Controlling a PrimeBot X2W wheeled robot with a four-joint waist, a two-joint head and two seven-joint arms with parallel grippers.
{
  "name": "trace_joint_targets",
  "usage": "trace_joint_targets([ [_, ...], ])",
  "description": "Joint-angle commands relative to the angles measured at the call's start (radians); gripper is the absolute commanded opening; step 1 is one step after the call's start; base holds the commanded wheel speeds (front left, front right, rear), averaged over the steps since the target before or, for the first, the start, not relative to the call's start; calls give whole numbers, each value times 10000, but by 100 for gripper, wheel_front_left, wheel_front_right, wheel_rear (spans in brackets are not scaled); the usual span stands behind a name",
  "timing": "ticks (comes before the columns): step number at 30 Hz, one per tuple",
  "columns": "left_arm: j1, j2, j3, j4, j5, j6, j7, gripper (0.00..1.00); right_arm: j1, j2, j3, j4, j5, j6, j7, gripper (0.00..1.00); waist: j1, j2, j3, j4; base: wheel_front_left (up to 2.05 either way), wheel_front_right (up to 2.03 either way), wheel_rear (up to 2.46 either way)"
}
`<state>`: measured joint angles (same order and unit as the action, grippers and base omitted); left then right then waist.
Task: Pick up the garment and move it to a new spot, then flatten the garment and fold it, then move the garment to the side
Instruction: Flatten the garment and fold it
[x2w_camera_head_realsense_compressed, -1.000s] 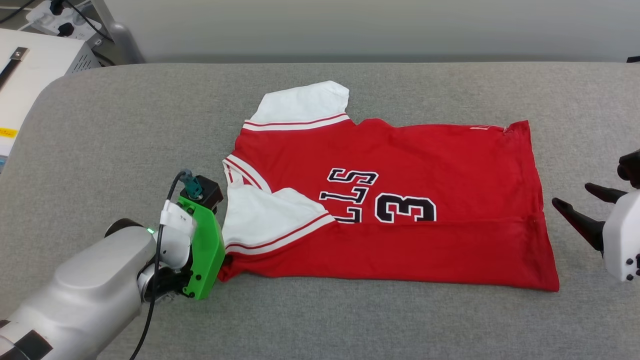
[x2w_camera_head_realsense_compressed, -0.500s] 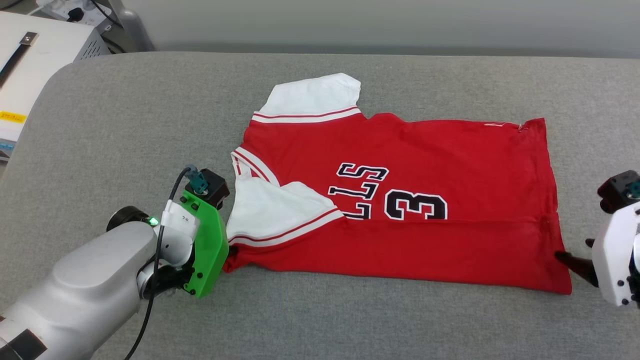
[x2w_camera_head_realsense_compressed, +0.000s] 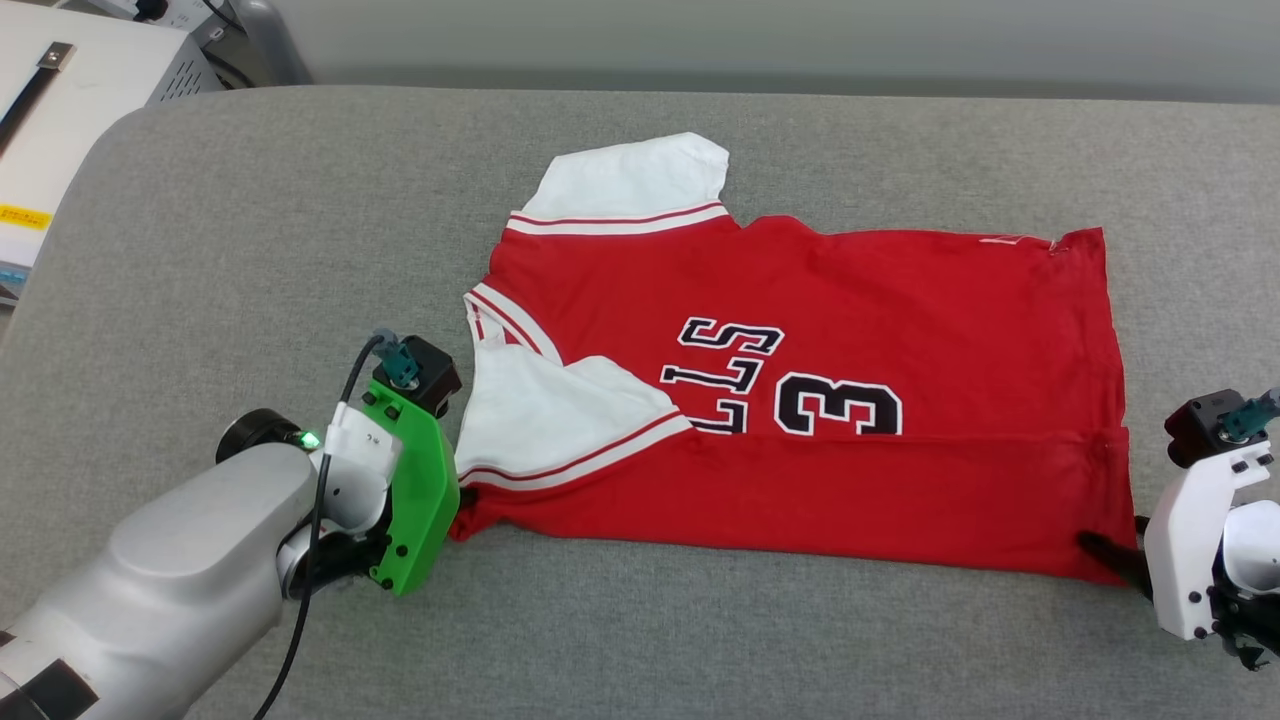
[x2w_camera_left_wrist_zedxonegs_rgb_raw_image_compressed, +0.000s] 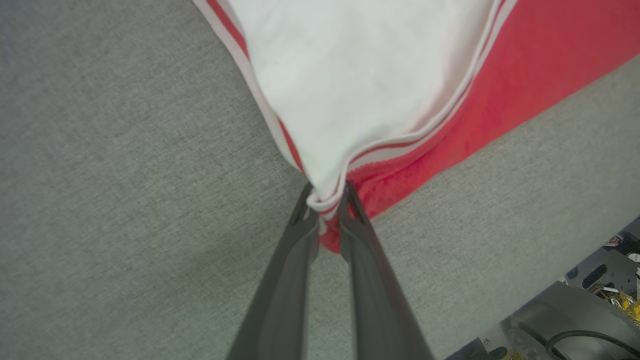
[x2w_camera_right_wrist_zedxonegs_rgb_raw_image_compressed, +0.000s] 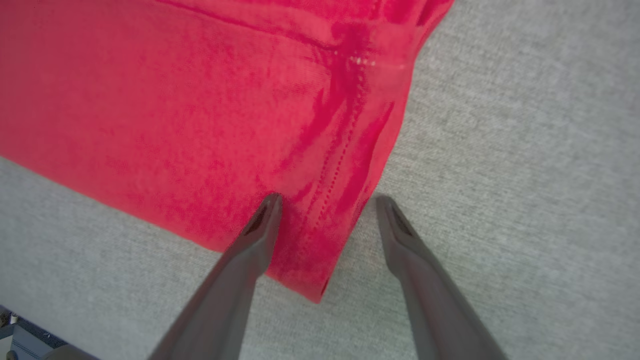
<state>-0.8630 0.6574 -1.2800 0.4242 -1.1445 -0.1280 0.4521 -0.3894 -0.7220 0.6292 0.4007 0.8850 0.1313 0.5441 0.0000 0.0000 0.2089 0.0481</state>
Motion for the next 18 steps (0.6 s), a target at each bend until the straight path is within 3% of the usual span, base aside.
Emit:
trace_joint_targets([
  [1, 137, -18, 11, 66, 14, -27, -76, 0, 235, 297, 338, 172, 59, -6, -47, 0, 0, 0, -99, -56, 0, 0, 0],
  [5, 370, 58, 8, 145, -74, -27, -224, 0, 105, 76, 389, 75, 85, -6, -554, 0, 0, 0, -383, -153, 0, 0, 0],
  [18, 1388, 1386, 3, -1413, -130, 23, -520, 0, 1268, -1072, -97, -1928, 457, -6, -1417, 0, 0, 0, -1593, -185, 0, 0, 0],
])
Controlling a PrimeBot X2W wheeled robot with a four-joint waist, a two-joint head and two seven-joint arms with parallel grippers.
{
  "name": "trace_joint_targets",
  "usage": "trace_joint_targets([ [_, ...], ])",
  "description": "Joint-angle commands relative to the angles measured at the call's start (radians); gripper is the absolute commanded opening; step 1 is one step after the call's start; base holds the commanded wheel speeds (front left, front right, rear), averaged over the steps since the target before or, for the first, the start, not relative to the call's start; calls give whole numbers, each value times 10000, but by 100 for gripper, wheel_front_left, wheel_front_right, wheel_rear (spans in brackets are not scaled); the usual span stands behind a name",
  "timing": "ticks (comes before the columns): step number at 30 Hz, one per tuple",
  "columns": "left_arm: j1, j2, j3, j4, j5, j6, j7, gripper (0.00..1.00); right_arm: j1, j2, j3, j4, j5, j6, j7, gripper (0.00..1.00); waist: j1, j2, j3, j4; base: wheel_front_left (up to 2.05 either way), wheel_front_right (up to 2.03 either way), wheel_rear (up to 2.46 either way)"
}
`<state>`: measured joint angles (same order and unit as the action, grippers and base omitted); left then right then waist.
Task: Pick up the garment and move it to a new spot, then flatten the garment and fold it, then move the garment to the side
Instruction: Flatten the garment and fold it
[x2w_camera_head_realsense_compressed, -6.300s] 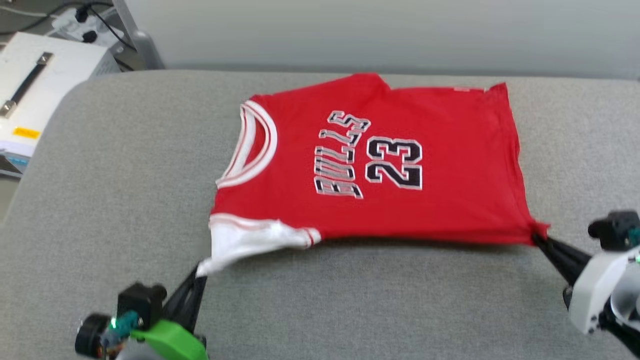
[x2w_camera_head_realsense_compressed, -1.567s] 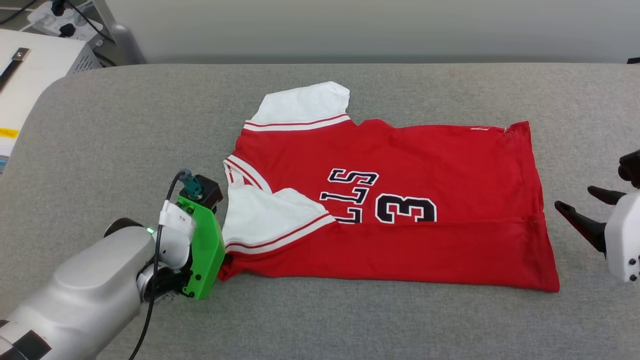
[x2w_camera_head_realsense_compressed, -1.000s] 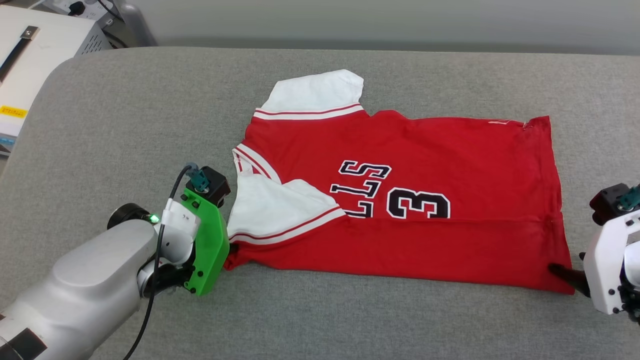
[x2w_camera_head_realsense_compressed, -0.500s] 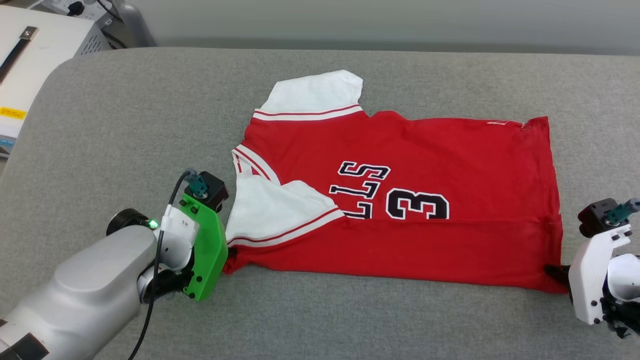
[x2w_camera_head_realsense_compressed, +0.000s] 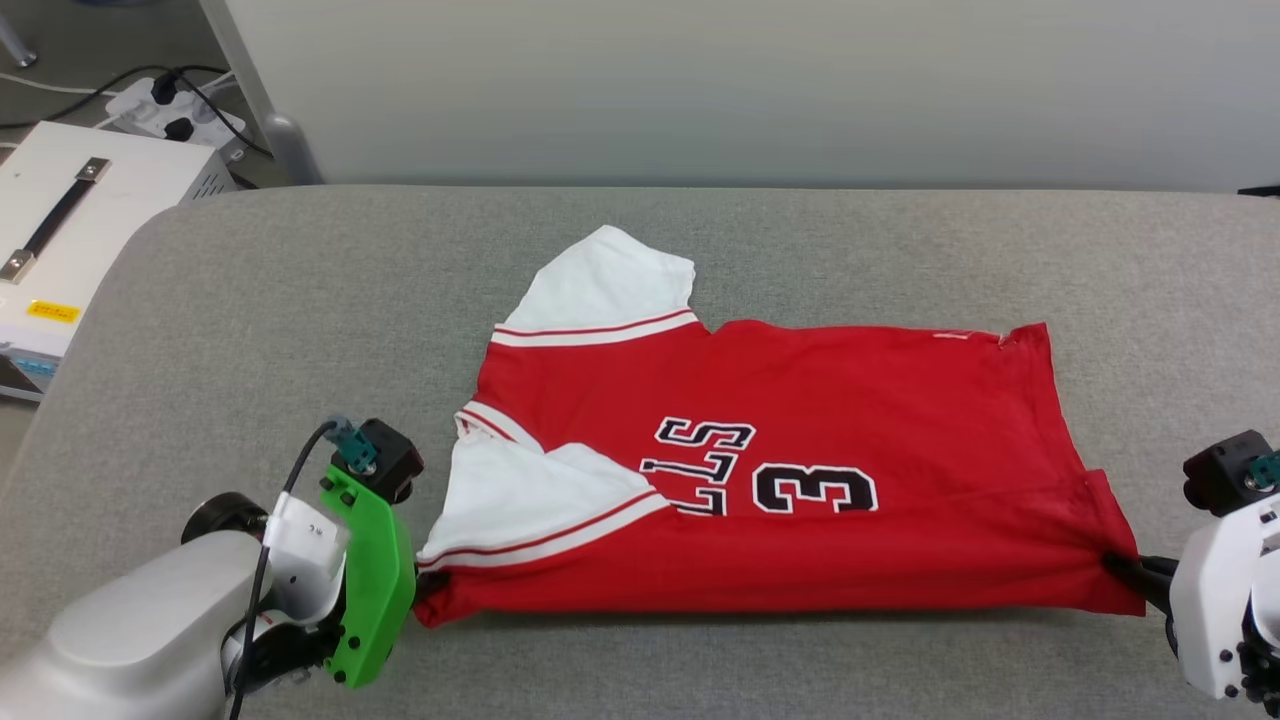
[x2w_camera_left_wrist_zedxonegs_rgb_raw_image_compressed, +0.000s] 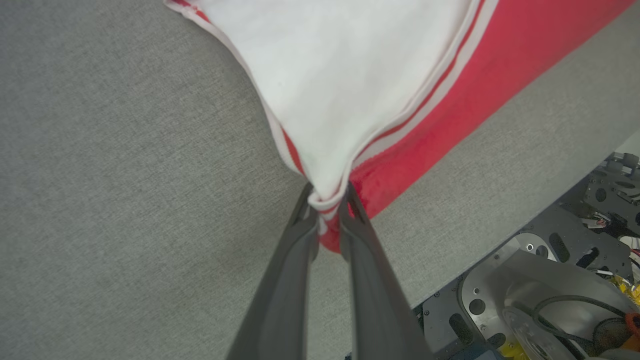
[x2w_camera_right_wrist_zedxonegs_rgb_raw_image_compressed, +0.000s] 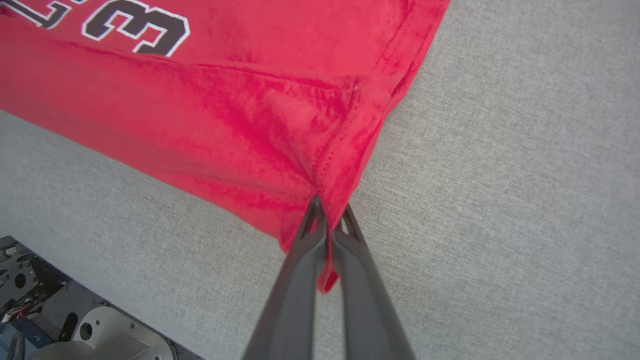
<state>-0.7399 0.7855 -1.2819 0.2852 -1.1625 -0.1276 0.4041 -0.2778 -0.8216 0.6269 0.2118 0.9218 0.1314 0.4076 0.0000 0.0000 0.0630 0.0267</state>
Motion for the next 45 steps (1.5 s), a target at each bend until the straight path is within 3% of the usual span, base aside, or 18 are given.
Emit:
trace_joint_targets([
  [1, 244, 177, 22, -176, 71, 61, -47, 0, 338, -136, -213, -198, 93, -7, -40, 0, 0, 0, -169, 45, 0, 0, 0],
  [8, 772, 313, 21, -718, 72, 347, -154, 0, 1385, -185, -1049, -738, -54, -7, 359, 0, 0, 0, -73, -1, 0, 0, 0],
  [20, 894, -327, 36, 476, 62, 326, -300, 0, 1237, 968, -1436, 228, -628, -7, 969, 0, 0, 0, 699, -85, 0, 0, 0],
  [21, 903, -381, 36, 592, 83, 294, -322, 0, 1202, 1062, -1441, 316, -694, -7, 851, 11, 0, 0, 699, -80, 0, 0, 0],
  [22, 914, -412, 39, 672, 85, 277, -372, 34, 1181, 1133, -1445, 346, -731, -7, 732, 45, 0, 0, 685, -78, 0, 0, 0],
  [23, 900, -427, 76, 734, 130, 262, -532, 100, 1159, 1197, -1465, 347, -782, -7, 559, 100, 0, 0, 662, -72, 0, 0, 0],
  [29, 630, -94, 279, 495, 295, 207, -930, 100, 1316, 1288, -1886, 96, -1037, -7, -493, 100, 0, 0, 359, -30, 0, 0, 0],
  [35, -91, 396, 887, -199, 330, 341, -1254, 100, 1368, 1538, -2910, -323, -2002, -7, -2243, 100, 0, 0, 252, -68, 0, 0, 0],
  [39, -889, 549, 1260, -301, 844, 447, -1650, 100, 1338, 2159, -3694, -696, -2750, -7, -3257, 100, 0, 0, 437, -233, 0, 0, 0],
  [45, -2254, 278, 1939, 202, 1088, 409, -2059, 100, 1409, 3436, -5003, -1682, -3789, -7, -4298, 100, 0, 0, 1063, -620, 0, 0, 0],
])
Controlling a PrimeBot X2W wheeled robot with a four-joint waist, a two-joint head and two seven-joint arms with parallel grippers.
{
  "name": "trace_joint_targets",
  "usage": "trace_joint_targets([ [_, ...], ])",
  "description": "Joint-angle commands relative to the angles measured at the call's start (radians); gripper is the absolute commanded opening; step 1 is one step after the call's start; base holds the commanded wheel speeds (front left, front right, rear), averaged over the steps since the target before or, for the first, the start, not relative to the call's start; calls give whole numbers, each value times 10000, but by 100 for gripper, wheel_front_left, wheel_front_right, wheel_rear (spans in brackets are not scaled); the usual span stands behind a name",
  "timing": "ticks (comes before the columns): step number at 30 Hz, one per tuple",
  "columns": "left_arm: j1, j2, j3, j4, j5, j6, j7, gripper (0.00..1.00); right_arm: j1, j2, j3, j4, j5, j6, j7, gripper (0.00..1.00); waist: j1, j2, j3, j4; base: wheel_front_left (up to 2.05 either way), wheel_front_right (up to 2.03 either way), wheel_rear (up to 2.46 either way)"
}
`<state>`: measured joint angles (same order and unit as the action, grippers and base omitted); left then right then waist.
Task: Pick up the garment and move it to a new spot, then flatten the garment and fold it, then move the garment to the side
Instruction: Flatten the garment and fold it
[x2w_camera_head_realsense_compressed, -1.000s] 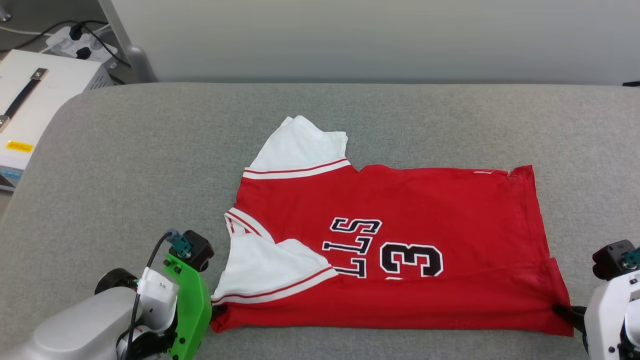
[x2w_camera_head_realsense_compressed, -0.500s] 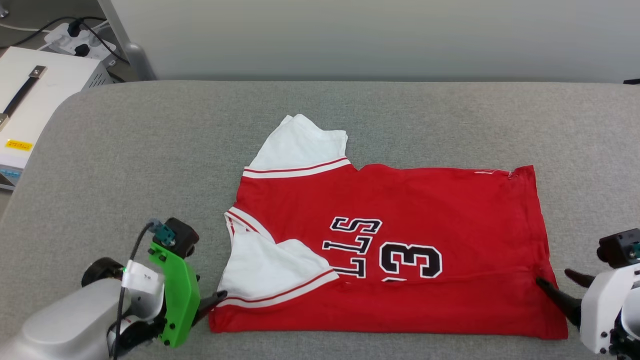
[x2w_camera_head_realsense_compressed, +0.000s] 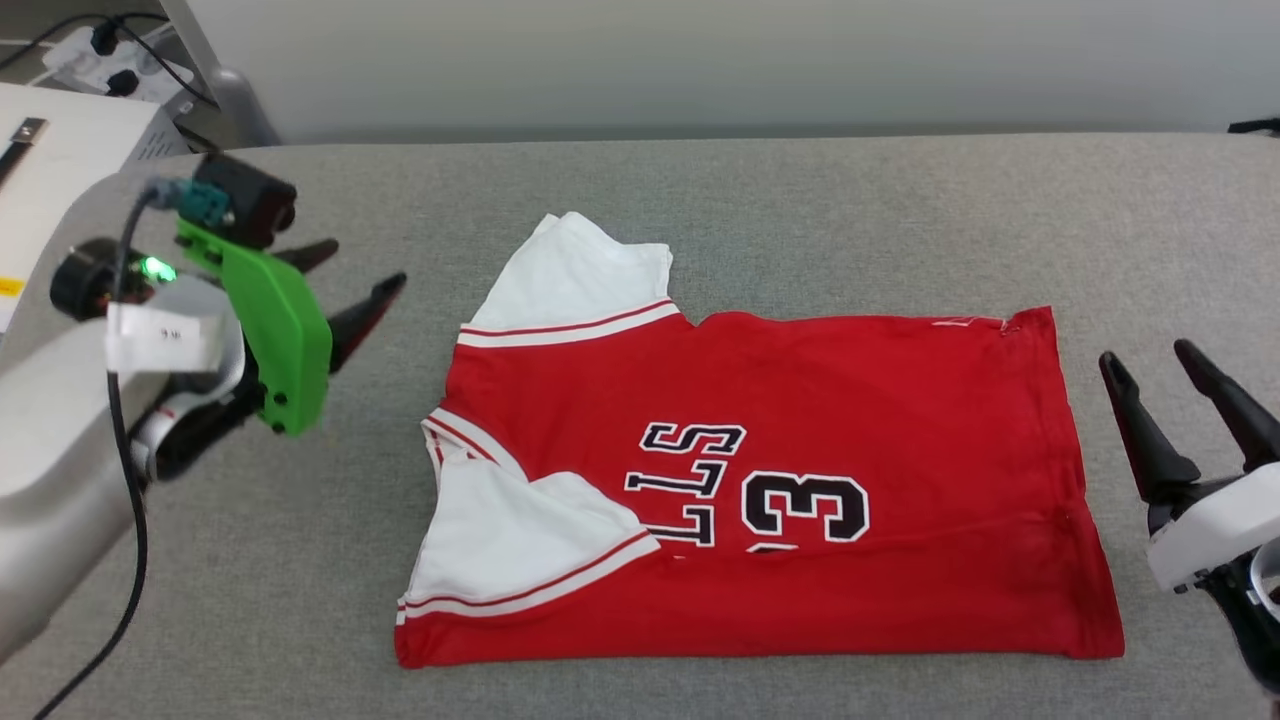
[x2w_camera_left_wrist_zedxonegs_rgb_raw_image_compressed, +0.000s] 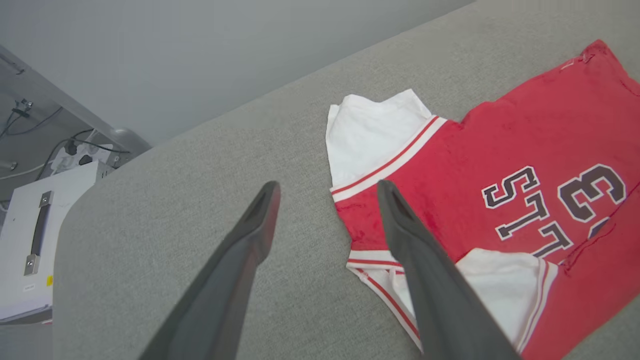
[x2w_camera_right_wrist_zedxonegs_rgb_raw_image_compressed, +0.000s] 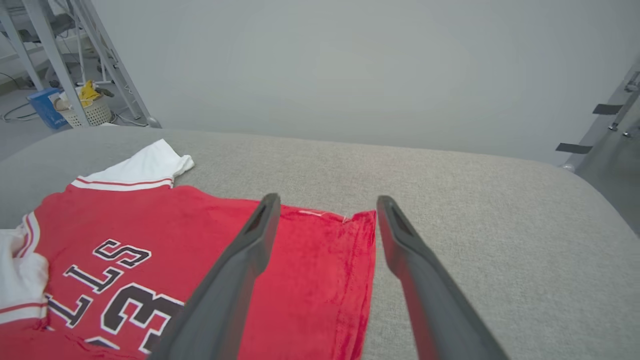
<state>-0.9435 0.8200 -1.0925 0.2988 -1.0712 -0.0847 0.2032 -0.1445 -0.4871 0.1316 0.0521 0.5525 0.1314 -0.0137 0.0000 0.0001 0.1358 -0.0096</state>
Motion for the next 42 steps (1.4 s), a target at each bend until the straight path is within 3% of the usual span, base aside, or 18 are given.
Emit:
trace_joint_targets([
  [1, -523, -130, 121, 244, 198, -62, 19, 100, 109, 324, -251, -283, -257, -7, -182, 100, 0, -1, 517, -341, 0, 0, 0],
  [6, -1893, -608, 355, 1038, 65, -274, 601, 100, 170, 1035, -669, -1117, -926, -7, -422, 100, 0, -1, 1289, -734, 0, 0, 0],
  [11, -3221, -1135, 209, 1935, -157, -406, 1858, 100, 28, 1410, -589, -1862, -1402, -7, -393, 100, 0, -1, 2162, -1168, 0, 0, 0],
  [17, -4425, -1835, -94, 3129, -580, -443, 3708, 100, -400, 1554, -394, -2259, -1663, -7, -329, 100, 0, -1, 3156, -1602, 0, 0, 0],
  [21, -4929, -2141, -388, 3854, -449, -452, 4255, 100, -654, 1592, -289, -2267, -1702, -7, -388, 100, 0, -1, 3677, -1826, 0, 0, 0],
  [29, -5023, -2400, -744, 4755, -731, -458, 4844, 100, -1082, 1567, -187, -2075, -1666, -7, -685, 100, 0, -1, 4391, -2149, 0, 0, 0],
  [37, -4569, -2340, -1317, 4734, -835, -459, 5097, 100, -1239, 1527, -218, -1738, -1561, -7, -897, 100, 0, -1, 4495, -2162, 0, 0, 0],
  [38, -4521, -2314, -1383, 4687, -827, -459, 5124, 42, -1256, 1519, -228, -1698, -1547, -7, -910, 100, 0, -1, 4495, -2155, 0, 0, 0],
  [39, -4495, -2293, -1423, 4670, -817, -459, 5123, 0, -1278, 1514, -233, -1671, -1533, -7, -916, 100, 0, -1, 4494, -2151, 0, 0, 0],
  [42, -4490, -2227, -1562, 4538, -594, -459, 4906, 0, -1396, 1463, -310, -1613, -1479, -7, -920, 100, 0, -1, 4424, -2096, 0, 0, 0],
])
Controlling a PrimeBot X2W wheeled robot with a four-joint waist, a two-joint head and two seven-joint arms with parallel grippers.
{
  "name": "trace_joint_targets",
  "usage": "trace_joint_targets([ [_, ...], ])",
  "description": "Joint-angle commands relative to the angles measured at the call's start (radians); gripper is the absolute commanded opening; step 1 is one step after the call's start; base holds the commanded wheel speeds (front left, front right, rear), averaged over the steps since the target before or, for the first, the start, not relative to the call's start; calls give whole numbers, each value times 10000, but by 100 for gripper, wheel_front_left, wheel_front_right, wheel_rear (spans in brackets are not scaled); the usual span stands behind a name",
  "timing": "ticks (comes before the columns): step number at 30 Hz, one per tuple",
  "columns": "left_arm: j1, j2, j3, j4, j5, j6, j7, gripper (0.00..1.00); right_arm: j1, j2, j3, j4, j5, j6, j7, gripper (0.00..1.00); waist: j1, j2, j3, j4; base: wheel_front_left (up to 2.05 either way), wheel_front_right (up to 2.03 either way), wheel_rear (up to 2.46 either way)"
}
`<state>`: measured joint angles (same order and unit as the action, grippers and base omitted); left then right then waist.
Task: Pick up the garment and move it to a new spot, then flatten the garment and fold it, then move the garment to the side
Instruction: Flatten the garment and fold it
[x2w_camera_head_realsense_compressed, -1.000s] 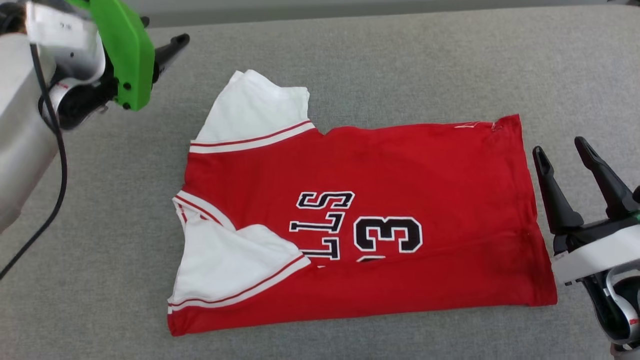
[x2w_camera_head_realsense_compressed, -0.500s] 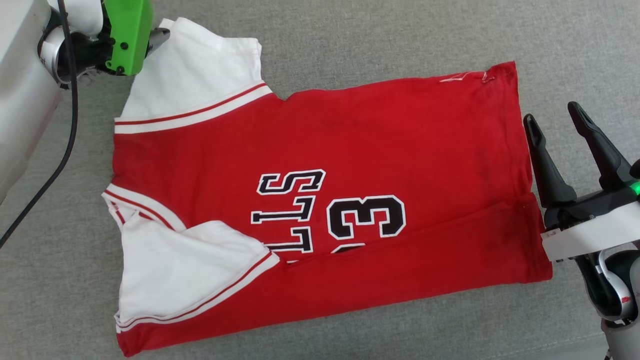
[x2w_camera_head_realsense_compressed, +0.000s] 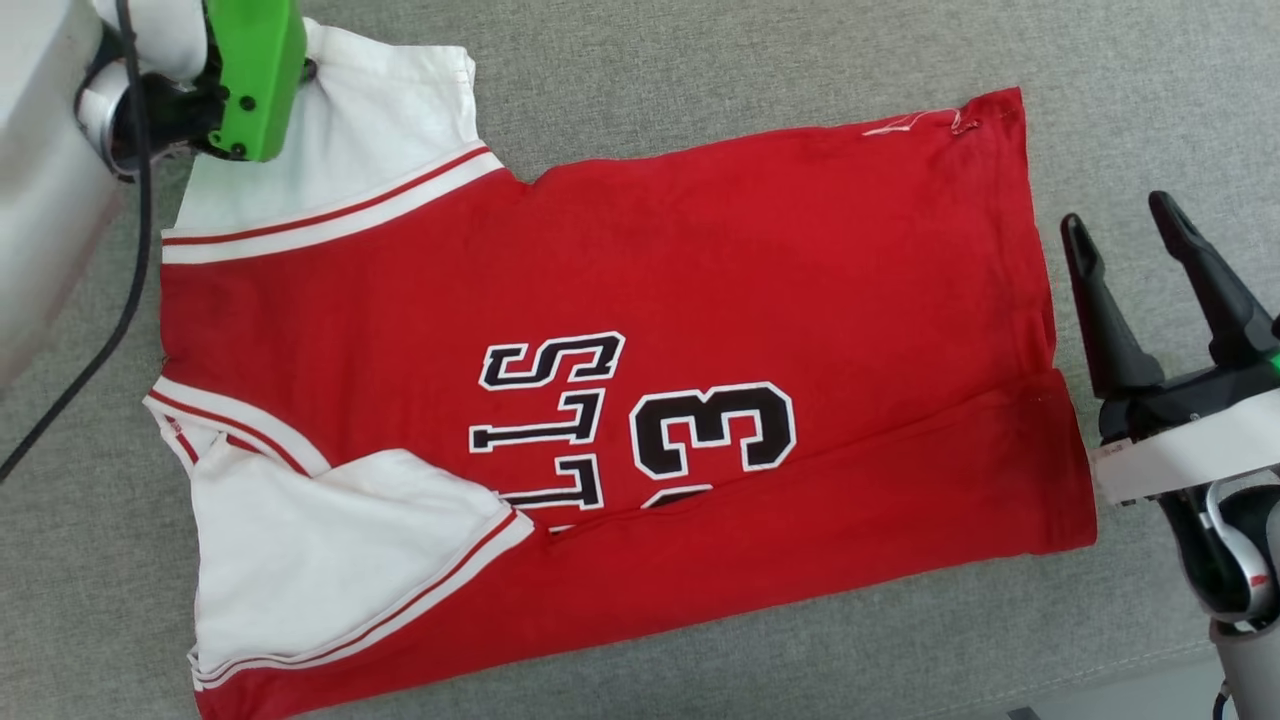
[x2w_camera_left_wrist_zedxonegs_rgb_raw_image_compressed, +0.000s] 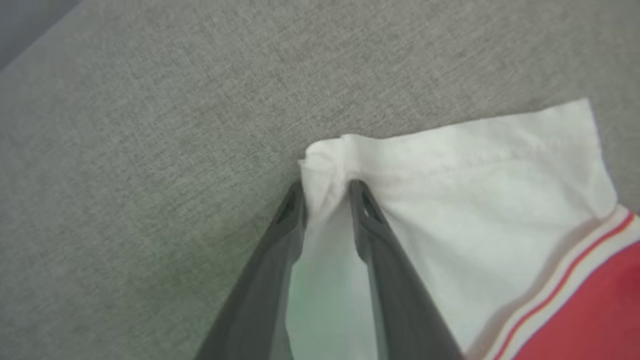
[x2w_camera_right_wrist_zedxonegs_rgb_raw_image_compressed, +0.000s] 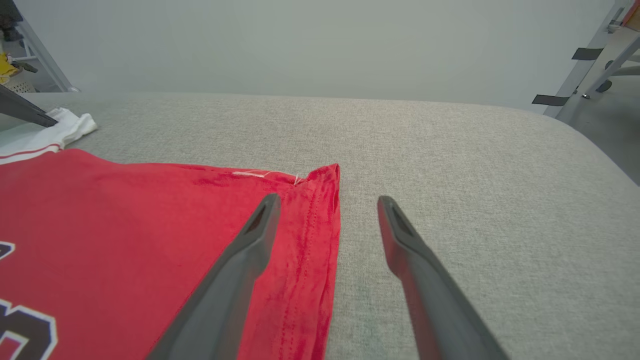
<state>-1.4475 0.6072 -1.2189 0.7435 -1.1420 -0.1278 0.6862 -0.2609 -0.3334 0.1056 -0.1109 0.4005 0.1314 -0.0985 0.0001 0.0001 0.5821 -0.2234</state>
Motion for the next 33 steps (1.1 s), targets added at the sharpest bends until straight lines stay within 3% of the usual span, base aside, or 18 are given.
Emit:
trace_joint_targets([
  [1, 547, -111, -313, 64, 112, -28, -18, 0, -263, -112, -145, 21, 56, -7, -70, 100, -1, -1, -87, 94, 0, 0, 0],
  [5, 430, -111, -409, -215, 347, -28, -510, 0, -463, -561, -492, -83, -22, -7, 169, 100, -1, -1, -416, 362, 0, 0, 0],
  [9, 464, -117, -500, -793, 610, -28, -1098, 0, -797, -1245, -578, -237, 201, -7, 1171, 100, -1, -1, -854, 747, 0, 0, 0],
  [13, 634, -109, -558, -1520, 909, -28, -1725, 0, -1342, -2241, -332, -273, 798, -7, 2781, 100, -1, -1, -1243, 1162, 0, 0, 0],
  [20, 1175, -193, -597, -2479, 1297, -28, -2594, 0, -2560, -3791, 1067, 469, 2360, -7, 6511, 100, -1, -1, -1732, 1782, 0, 0, 0],
  [27, 1399, -141, -607, -2953, 1676, -28, -2908, 0, -4008, -4455, 2655, 1571, 3314, -7, 9250, 100, -1, -1, -1725, 2121, 0, 0, 0],
  [33, 1362, -249, -565, -3155, 1806, -21, -3213, 0, -5102, -4252, 3545, 2787, 3291, -7, 10020, 100, -1, -1, -1428, 2407, 0, 0, 0],
])
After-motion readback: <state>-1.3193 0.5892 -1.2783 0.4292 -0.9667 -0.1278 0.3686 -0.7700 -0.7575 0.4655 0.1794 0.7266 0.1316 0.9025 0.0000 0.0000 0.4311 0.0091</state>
